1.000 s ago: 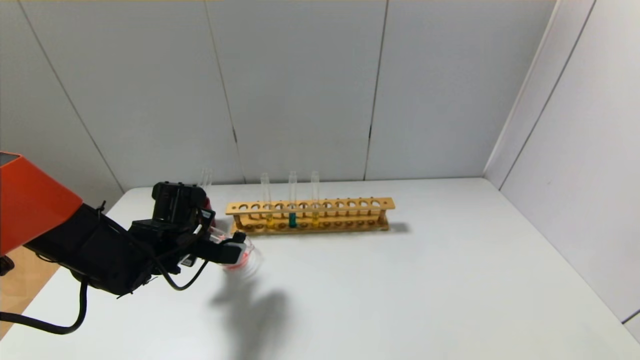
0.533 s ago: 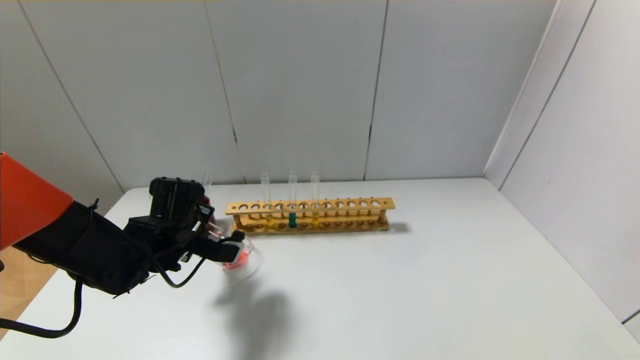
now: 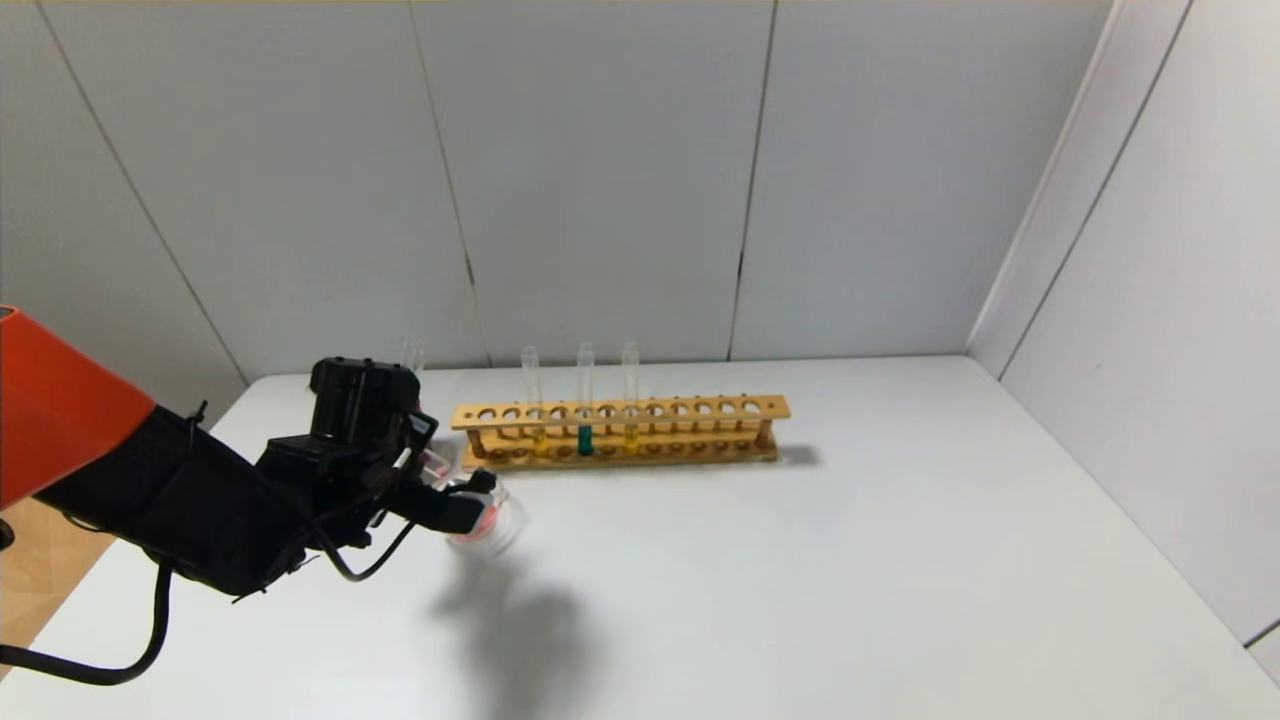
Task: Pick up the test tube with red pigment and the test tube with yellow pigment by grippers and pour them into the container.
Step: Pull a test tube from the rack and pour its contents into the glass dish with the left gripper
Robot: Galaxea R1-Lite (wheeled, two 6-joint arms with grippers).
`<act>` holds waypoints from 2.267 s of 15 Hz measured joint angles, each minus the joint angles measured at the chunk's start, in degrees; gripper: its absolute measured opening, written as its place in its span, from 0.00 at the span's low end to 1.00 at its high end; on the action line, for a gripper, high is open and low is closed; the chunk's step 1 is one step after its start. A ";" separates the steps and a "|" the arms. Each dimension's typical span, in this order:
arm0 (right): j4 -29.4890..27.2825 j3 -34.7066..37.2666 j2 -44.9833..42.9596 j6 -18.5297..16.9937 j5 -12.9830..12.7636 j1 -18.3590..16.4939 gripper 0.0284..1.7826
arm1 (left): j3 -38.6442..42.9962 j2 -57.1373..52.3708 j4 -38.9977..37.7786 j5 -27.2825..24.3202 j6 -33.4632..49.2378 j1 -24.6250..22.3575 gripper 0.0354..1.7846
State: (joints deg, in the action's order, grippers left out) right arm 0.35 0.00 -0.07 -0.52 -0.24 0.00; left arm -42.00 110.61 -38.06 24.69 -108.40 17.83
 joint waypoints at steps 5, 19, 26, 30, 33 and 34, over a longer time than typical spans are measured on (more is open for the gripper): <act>-0.05 0.00 0.00 0.00 0.00 0.00 0.98 | 0.11 -0.13 -0.02 2.96 -1.33 0.96 0.16; -0.05 0.00 0.00 0.00 0.00 0.00 0.98 | 0.41 -1.51 -0.09 5.18 -8.47 1.26 0.16; -0.02 0.00 0.00 0.00 0.00 0.00 0.98 | -1.38 -2.08 -0.09 7.34 -13.43 2.41 0.16; -0.05 0.00 0.00 0.00 -0.02 0.00 0.98 | -2.01 -2.08 -0.09 7.47 -15.56 2.47 0.16; -0.02 0.00 0.00 0.00 -0.02 0.00 0.98 | -2.12 -1.95 -0.06 8.47 -15.80 2.80 0.16; -0.02 0.00 0.00 0.01 -0.02 0.00 0.98 | -2.12 -1.97 -0.06 8.52 -16.36 2.89 0.16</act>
State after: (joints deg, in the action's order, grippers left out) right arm 0.33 0.00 -0.07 -0.51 -0.27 0.00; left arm -44.12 108.63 -38.12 33.21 -124.76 20.72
